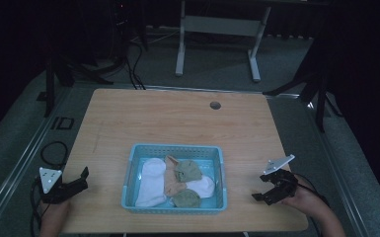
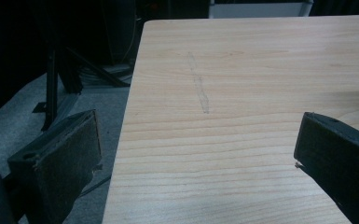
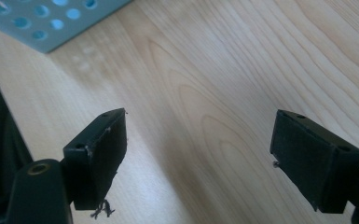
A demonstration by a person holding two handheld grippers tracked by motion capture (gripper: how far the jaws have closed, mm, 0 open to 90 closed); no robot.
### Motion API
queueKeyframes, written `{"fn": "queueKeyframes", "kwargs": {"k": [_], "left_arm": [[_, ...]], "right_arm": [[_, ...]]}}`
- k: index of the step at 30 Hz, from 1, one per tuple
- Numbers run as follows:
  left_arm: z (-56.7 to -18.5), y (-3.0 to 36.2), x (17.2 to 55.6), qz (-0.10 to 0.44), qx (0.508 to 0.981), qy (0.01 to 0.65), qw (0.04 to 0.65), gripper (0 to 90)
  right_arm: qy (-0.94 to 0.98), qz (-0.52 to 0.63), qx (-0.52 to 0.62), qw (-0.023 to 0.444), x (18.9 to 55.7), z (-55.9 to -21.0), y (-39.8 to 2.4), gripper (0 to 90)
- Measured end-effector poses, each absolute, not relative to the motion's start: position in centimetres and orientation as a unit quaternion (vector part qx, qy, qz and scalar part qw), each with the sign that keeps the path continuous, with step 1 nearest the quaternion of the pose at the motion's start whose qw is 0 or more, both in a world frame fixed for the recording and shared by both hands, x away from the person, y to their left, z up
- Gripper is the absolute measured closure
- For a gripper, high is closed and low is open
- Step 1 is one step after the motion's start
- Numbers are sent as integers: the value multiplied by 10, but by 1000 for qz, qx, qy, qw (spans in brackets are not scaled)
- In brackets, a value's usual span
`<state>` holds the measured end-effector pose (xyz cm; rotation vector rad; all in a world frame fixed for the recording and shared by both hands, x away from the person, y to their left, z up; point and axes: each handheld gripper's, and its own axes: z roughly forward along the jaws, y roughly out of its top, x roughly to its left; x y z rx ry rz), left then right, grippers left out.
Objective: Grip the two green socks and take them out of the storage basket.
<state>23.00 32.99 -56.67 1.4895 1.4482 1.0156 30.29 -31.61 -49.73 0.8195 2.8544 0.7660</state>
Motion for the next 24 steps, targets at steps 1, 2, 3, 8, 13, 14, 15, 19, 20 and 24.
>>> {"fn": "queueKeyframes", "kwargs": {"k": [1,2,3,8,13,14,15,19,20,24], "left_arm": [[-567,330,230,402,590,573,403,3],[-567,330,230,402,590,573,403,4],[-567,330,230,402,590,573,403,3],[-567,330,230,402,590,573,403,3],[-567,330,230,402,590,573,403,4],[-567,330,230,402,590,573,403,3],[-567,330,230,402,590,573,403,4],[-567,330,230,402,590,573,403,4],[-567,330,230,401,590,573,404,3],[-567,330,230,399,591,573,404,3]], "right_arm": [[931,250,264,37,303,-496,-314,183],[931,253,260,34,303,-494,-313,183],[931,254,259,36,303,-493,-311,183],[933,257,249,32,303,-485,-303,183],[934,266,236,31,303,-476,-294,183],[935,267,231,31,303,-474,-292,183],[936,266,228,36,303,-472,-290,183],[936,275,215,39,303,-462,-282,183],[936,278,211,43,303,-459,-280,183],[939,276,201,50,303,-450,-272,183]]}}
